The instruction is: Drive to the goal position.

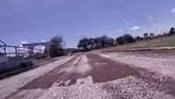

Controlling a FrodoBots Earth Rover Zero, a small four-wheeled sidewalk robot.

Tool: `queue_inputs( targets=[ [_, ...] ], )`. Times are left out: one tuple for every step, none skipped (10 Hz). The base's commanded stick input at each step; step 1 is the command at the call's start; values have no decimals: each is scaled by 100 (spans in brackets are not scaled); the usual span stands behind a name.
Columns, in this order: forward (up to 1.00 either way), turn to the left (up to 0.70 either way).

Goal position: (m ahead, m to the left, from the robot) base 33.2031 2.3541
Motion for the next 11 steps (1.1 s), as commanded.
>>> queue_inputs(
  targets=[
    [100,0],
    [100,0],
    [100,14],
    [100,27],
    [100,22],
    [100,9],
    [100,0],
    [100,0],
    [100,0],
    [100,0],
    [100,0]
  ],
)
